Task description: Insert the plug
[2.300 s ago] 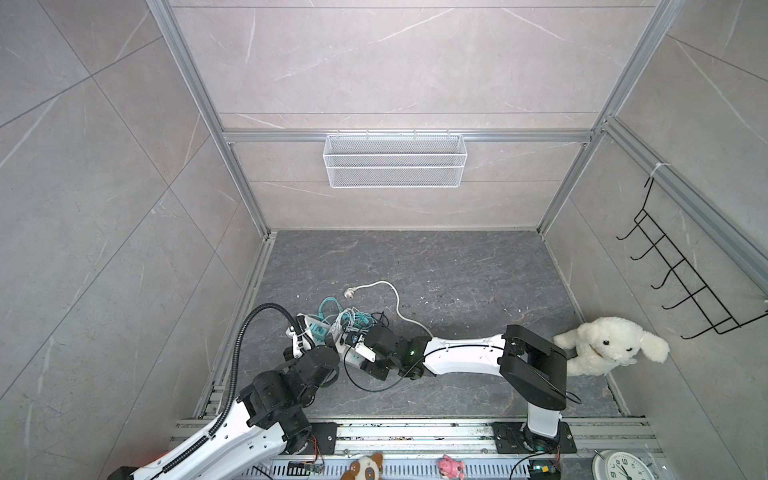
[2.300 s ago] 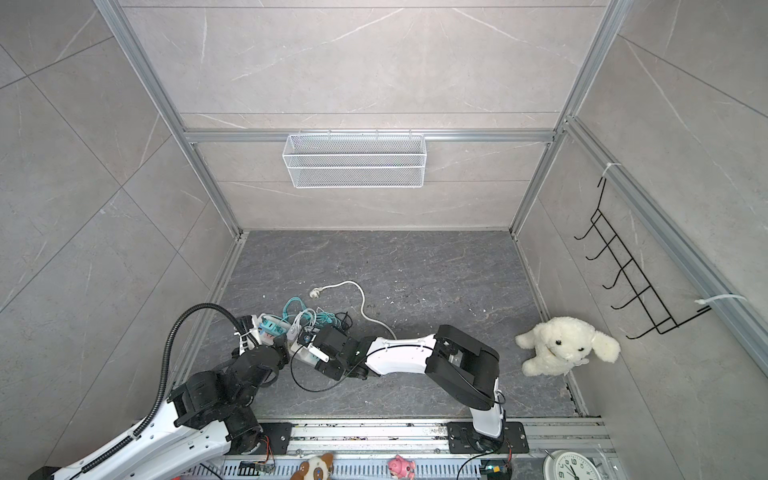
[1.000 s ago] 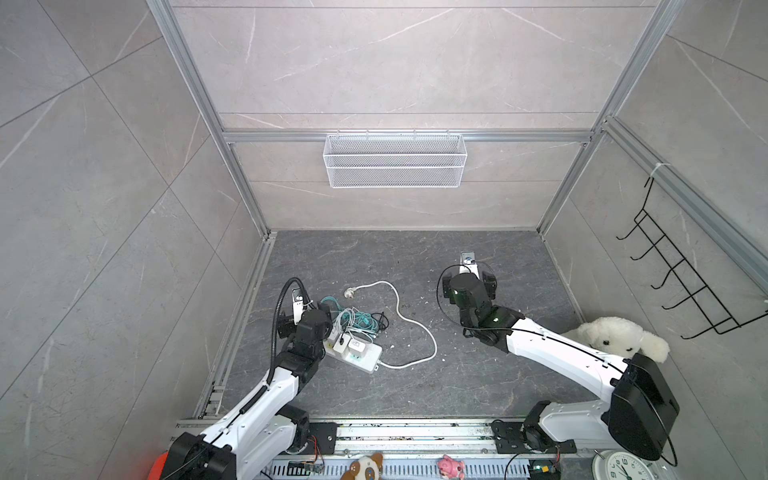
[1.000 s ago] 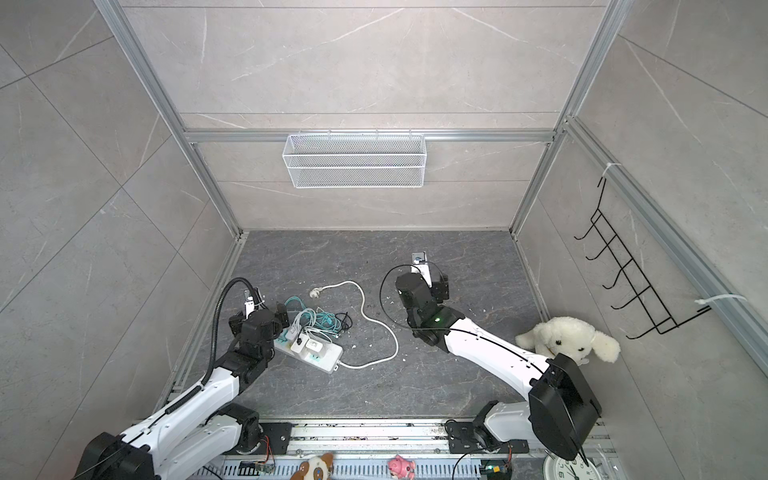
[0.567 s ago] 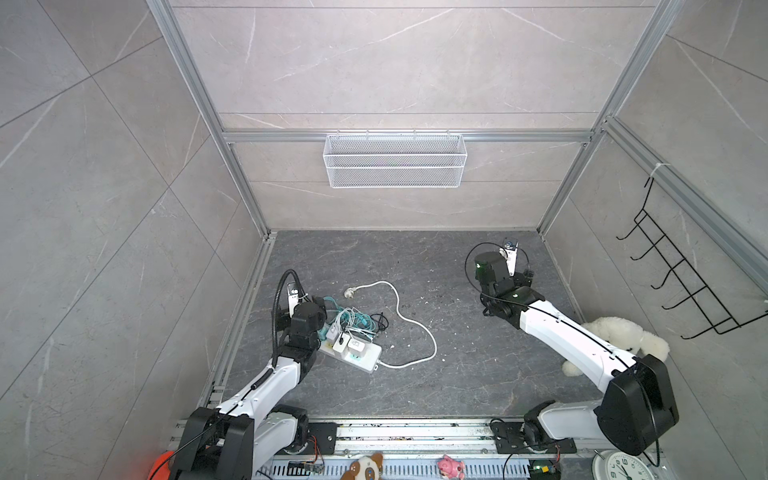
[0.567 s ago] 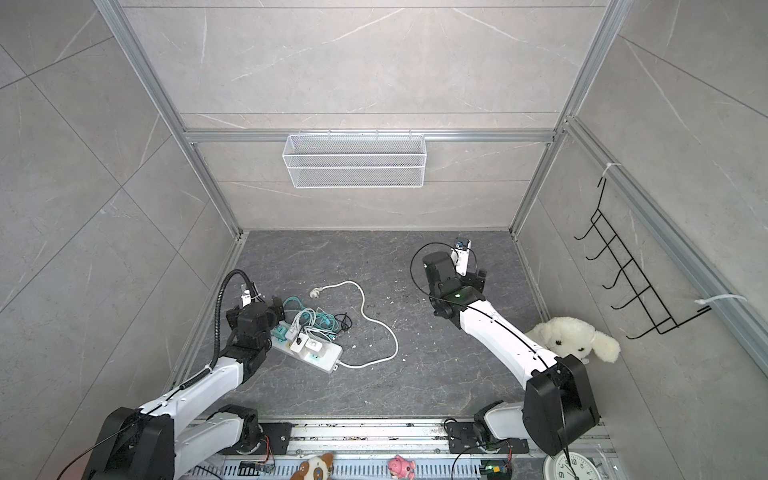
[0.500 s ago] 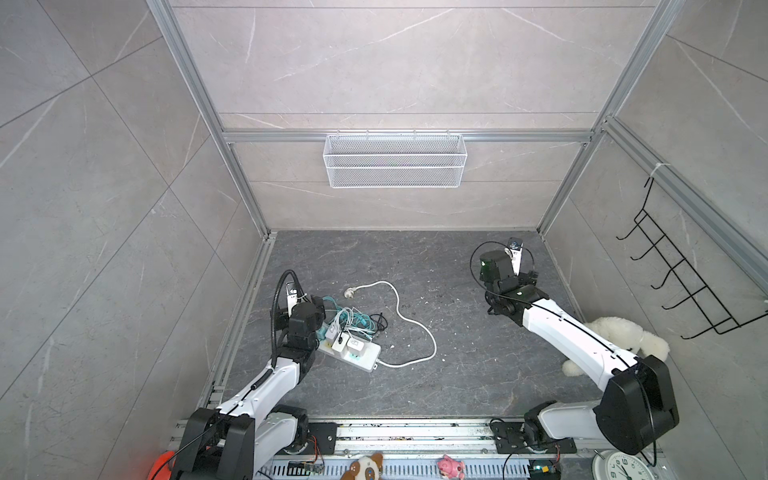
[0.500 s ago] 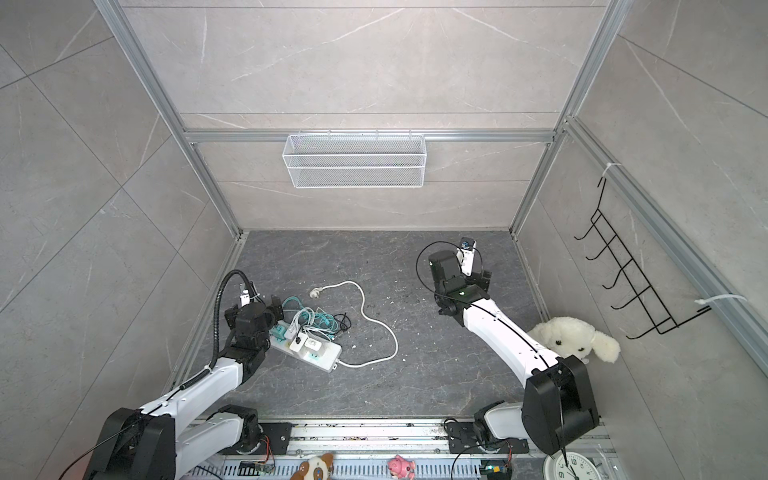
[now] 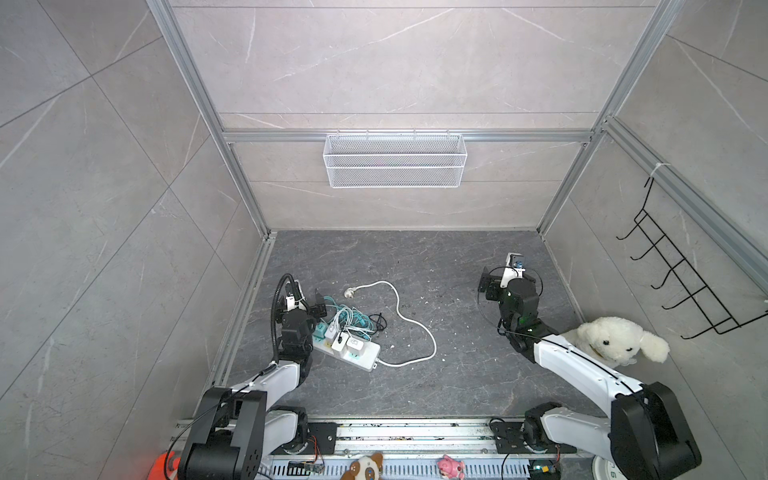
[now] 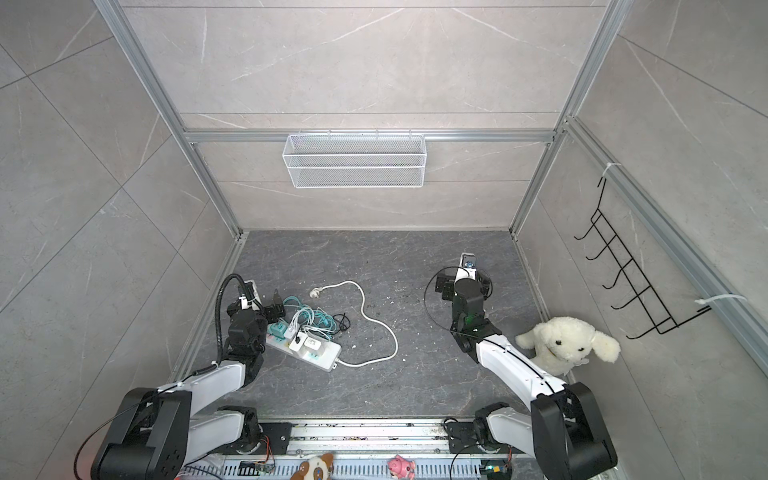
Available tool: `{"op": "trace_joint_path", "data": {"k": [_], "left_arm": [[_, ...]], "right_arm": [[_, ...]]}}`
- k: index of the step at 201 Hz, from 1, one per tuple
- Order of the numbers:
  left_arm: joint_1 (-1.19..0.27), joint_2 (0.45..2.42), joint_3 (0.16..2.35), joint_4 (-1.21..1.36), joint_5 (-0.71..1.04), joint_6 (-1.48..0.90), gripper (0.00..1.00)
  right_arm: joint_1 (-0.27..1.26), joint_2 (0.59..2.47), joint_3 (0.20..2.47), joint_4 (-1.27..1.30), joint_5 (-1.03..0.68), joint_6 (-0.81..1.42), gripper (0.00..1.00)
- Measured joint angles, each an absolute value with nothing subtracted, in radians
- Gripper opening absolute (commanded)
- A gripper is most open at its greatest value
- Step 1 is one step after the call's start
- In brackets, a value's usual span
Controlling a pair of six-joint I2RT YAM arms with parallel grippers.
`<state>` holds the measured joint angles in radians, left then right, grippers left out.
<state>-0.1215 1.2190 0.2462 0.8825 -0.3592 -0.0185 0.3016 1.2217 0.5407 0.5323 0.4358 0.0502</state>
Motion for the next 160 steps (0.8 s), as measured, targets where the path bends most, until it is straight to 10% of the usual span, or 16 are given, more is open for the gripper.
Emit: {"op": "trace_joint_path", "data": {"k": [160], "left_arm": [[-0.117,1.432,0.242,1.217,-0.275,0.017,1.00]], "right_arm": [[0.300,1.477,0.223,1.033,0.482,-0.073,0.99]]}}
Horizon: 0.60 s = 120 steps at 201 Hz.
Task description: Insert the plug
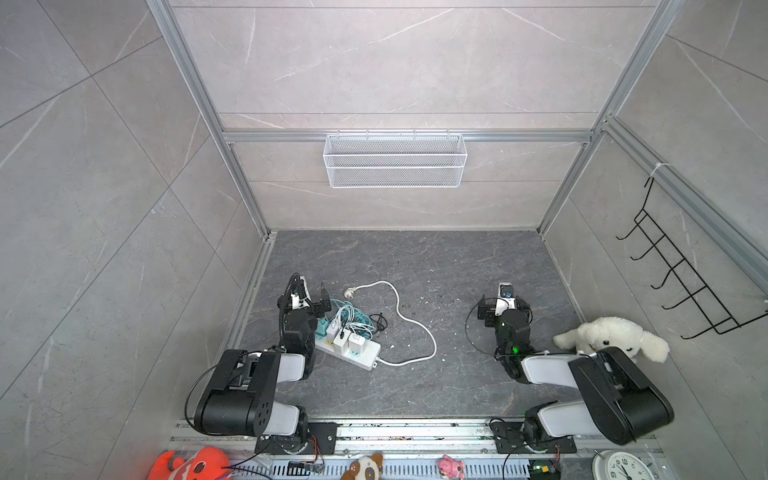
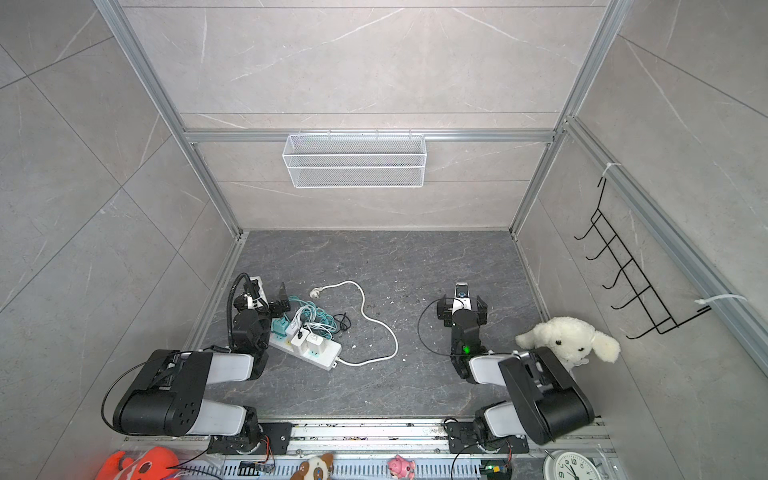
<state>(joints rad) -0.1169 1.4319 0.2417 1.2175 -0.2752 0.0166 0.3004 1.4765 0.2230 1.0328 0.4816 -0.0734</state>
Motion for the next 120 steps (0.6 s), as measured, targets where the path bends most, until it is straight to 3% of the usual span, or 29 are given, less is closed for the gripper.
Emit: {"op": "trace_joint_path", "data": {"k": [120], "left_arm": [[-0.063,1.470,0.294,1.178,-0.169,0.008,1.00]], "right_arm": [[0.154,1.514,0.320,0.944,0.181,-0.047,0.99]]}}
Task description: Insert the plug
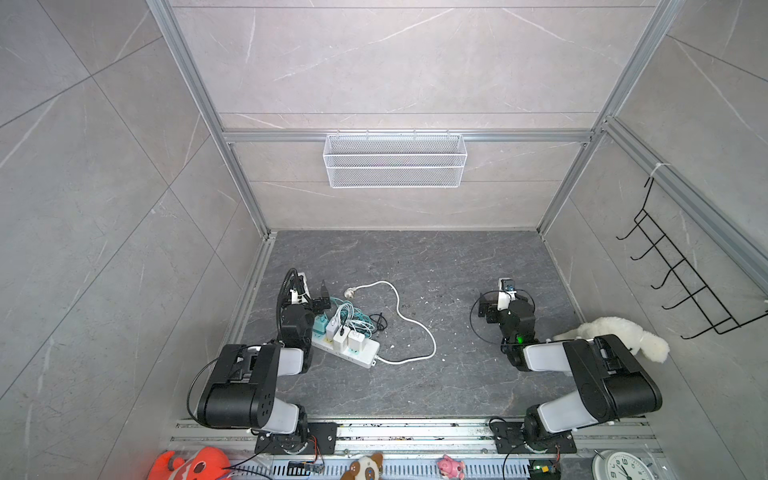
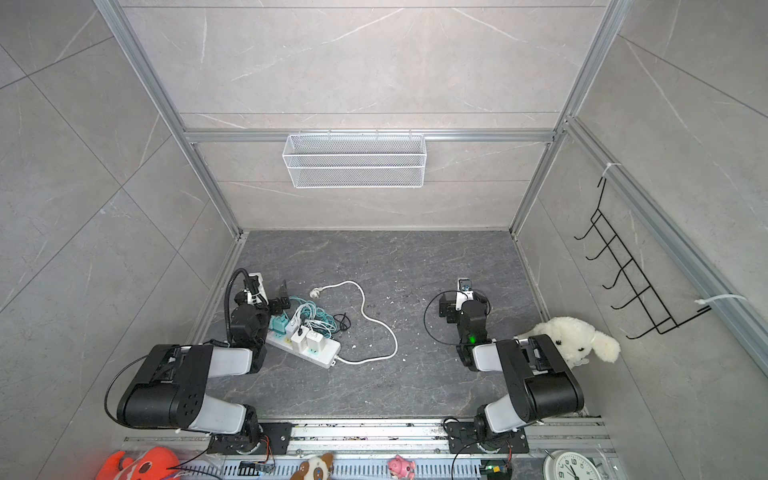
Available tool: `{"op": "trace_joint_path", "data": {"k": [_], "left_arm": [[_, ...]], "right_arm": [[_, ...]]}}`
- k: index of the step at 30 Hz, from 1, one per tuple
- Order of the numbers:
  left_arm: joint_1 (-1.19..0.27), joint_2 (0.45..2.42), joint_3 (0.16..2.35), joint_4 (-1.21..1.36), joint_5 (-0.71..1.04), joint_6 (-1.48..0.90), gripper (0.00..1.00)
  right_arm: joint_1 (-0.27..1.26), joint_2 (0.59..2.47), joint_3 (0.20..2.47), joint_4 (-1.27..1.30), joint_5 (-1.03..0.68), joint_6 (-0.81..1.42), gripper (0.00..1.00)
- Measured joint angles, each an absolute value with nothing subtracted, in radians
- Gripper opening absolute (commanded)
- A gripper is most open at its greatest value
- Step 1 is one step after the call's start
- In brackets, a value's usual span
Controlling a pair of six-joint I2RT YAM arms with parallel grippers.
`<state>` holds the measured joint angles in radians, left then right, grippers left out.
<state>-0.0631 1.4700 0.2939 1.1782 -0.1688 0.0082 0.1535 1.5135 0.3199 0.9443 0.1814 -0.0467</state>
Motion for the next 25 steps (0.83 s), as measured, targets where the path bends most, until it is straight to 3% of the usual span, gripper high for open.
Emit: {"op": "trace_joint_path", "data": {"k": [25], "left_arm": [[-0.028,1.470,0.349,1.065,-0.146,-0.027,1.00]], "right_arm": [[0.139,1.514,0.336,0.893,0.137,-0.037,0.99]]}}
